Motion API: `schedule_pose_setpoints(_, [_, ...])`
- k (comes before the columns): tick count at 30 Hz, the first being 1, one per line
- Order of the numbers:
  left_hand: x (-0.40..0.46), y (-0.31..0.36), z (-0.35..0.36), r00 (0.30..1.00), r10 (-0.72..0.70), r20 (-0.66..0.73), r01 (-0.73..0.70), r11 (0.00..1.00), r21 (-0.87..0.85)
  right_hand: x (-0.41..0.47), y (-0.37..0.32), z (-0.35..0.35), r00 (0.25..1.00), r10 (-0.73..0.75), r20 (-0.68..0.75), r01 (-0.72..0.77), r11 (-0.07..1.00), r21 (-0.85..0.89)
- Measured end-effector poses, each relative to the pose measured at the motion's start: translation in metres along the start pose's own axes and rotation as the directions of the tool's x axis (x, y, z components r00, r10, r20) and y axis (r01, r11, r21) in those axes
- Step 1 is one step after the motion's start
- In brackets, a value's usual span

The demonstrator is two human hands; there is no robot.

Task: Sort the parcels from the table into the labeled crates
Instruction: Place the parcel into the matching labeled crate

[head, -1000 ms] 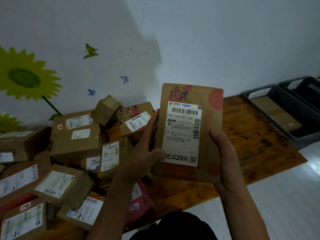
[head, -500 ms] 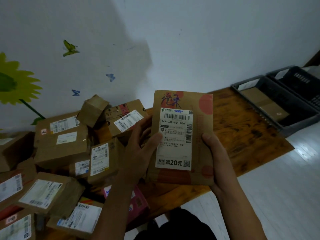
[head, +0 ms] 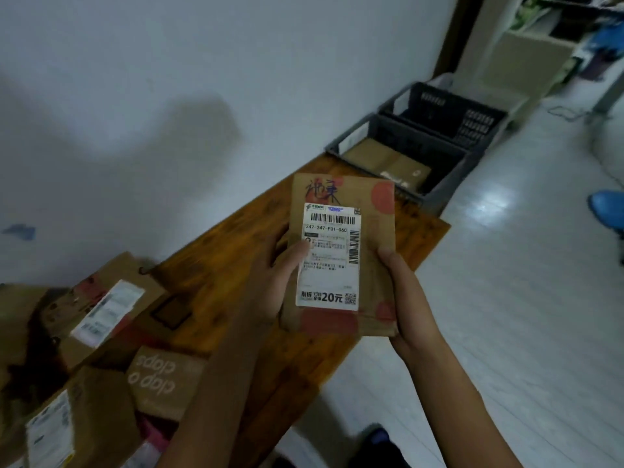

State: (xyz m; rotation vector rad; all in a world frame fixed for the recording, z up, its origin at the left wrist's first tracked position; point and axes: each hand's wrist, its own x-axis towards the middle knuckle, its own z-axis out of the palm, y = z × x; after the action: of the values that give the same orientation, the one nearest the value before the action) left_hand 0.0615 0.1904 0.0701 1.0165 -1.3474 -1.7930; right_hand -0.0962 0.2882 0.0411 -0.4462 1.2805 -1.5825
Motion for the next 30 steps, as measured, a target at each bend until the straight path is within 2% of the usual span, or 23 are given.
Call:
schedule_pose_setpoints(6, [0.071, 0.005, 0.148, 0.967, -0.029, 0.252, -0.006, 0.991, 0.135, 0.02, -0.08, -0.117, 0.979, -0.084, -0.188, 0.081, 0.996, -0.021])
schedule_pose_setpoints(9, [0.096, 0.009, 0.229, 0.92, -0.042, 0.391, -0.038, 0.98, 0.195, 0.025, -0.121, -0.178, 0.95, -0.139, -0.279, 0.138, 0.99, -0.026])
schedule_pose_setpoints(14, [0.128, 0.003, 0.343, 0.823, -0.034, 0.567, -0.084, 0.98, 0.181, 0.027, -0.171, -0.267, 0.895, -0.204, -0.395, 0.217, 0.976, -0.012])
schedule_pose_setpoints(20, [0.18, -0.005, 0.455, 0.737, -0.033, 0.675, -0.088, 0.986, 0.144, 0.054, -0.221, -0.354, 0.833, -0.231, -0.503, 0.26, 0.965, -0.011])
schedule_pose_setpoints(28, [0.293, -0.012, 0.593, 0.707, 0.026, 0.706, -0.082, 0.996, 0.046, 0.139, -0.305, -0.457, 0.775, -0.283, -0.565, 0.31, 0.949, -0.049])
schedule_pose_setpoints(30, [0.32, -0.01, 0.627, 0.727, 0.022, 0.686, -0.057, 0.998, 0.028, 0.16, -0.327, -0.481, 0.759, -0.284, -0.587, 0.317, 0.947, -0.048])
